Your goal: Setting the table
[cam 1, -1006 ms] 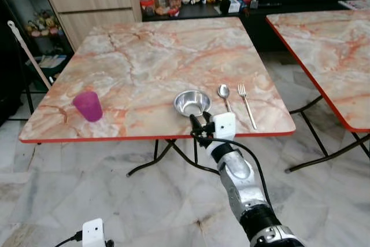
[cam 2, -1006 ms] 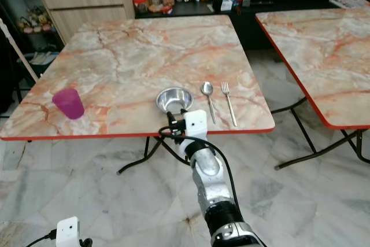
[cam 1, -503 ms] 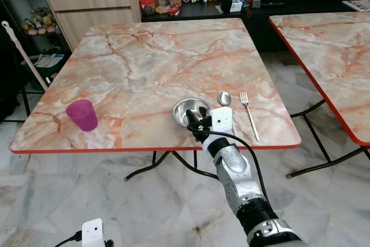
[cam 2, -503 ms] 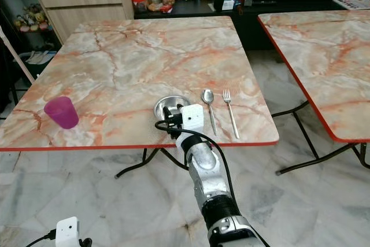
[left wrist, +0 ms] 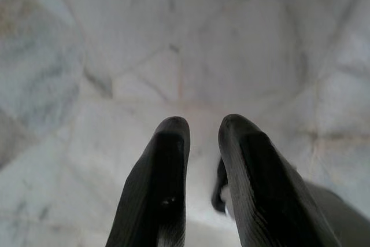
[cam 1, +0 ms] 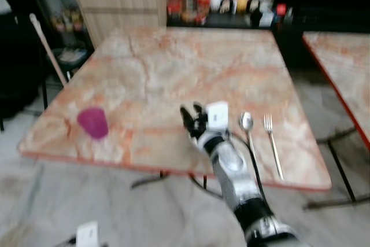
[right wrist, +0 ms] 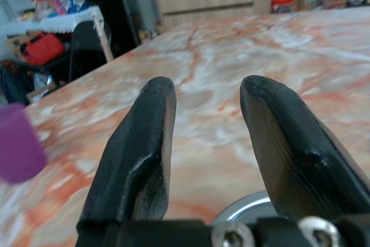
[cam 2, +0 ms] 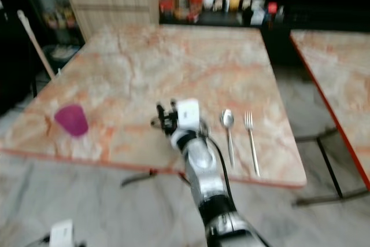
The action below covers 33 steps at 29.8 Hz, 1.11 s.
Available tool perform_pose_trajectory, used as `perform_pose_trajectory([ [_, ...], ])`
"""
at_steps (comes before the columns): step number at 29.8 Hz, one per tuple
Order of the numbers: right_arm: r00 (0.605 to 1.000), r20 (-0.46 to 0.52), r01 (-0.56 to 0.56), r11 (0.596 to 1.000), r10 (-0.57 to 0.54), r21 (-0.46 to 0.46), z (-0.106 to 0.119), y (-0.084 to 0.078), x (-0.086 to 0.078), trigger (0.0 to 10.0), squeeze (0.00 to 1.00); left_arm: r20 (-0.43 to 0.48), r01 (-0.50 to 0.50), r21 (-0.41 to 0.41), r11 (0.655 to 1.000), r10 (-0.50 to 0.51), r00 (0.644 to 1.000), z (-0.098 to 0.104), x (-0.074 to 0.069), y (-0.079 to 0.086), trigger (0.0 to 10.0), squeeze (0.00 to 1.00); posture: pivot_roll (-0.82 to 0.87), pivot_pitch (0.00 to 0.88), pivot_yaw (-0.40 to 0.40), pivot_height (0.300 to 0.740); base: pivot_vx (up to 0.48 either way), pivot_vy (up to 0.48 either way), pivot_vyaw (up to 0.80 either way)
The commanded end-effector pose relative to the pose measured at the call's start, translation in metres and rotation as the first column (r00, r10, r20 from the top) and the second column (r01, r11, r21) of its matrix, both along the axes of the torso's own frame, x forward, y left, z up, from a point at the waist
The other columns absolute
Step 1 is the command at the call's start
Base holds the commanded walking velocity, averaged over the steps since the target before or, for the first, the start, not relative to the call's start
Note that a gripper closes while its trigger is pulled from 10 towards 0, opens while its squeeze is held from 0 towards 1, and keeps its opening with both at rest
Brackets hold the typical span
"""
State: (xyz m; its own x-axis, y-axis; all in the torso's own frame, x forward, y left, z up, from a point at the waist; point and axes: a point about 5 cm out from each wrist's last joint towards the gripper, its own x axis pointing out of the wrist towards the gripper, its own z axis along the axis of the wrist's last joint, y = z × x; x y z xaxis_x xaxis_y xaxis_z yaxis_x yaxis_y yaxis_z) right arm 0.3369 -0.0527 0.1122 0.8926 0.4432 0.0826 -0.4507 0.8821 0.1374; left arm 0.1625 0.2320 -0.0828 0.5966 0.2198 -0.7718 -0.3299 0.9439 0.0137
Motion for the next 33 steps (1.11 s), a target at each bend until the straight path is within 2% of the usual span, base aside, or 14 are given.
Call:
perform_pose_trajectory([
  [1,1.000,-0.012,0.018,1.000,-0.018,0.018,-0.001,-0.002,-0.002,10.0,0.00,-0.016,0.013,-0.021,1.000,-0.013,1.000,-0.003,-0.002,-0.009,10.0,0.00,0.09,0.000,0.047,0.740,0.371,0.000,0.00],
  [4,0.999,-0.031,0.042,0.999,-0.041,0.015,-0.006,-0.005,-0.003,10.0,0.00,-0.019,0.019,-0.023,1.000,-0.019,1.000,-0.004,-0.003,-0.009,10.0,0.00,0.09,0.000,0.049,0.740,0.345,0.000,0.00],
  [18,0.987,-0.064,0.147,0.989,-0.146,0.013,-0.019,-0.025,-0.018,10.0,0.00,-0.021,0.014,-0.030,0.999,-0.014,1.000,-0.005,-0.008,-0.006,10.0,0.00,0.09,0.000,0.046,0.740,0.000,0.000,0.00],
  [23,0.965,-0.068,0.253,0.967,-0.253,-0.002,-0.021,-0.047,-0.028,10.0,0.00,-0.022,0.020,-0.022,1.000,-0.021,1.000,-0.004,-0.009,-0.002,10.0,0.00,0.08,0.007,0.063,0.740,0.000,0.000,0.00],
  [31,0.950,-0.082,0.302,0.953,-0.302,-0.008,-0.020,-0.062,-0.039,10.0,0.00,-0.030,0.034,-0.019,0.999,-0.035,0.999,-0.005,-0.012,-0.002,10.0,0.00,0.06,0.034,0.072,0.740,0.000,0.000,0.00],
  [33,0.914,-0.157,0.379,0.926,-0.375,-0.005,-0.026,-0.071,-0.040,10.0,0.00,-0.034,0.054,-0.016,0.998,-0.054,0.998,-0.006,-0.011,-0.005,10.0,0.00,0.06,0.039,0.071,0.740,0.000,0.000,0.00],
])
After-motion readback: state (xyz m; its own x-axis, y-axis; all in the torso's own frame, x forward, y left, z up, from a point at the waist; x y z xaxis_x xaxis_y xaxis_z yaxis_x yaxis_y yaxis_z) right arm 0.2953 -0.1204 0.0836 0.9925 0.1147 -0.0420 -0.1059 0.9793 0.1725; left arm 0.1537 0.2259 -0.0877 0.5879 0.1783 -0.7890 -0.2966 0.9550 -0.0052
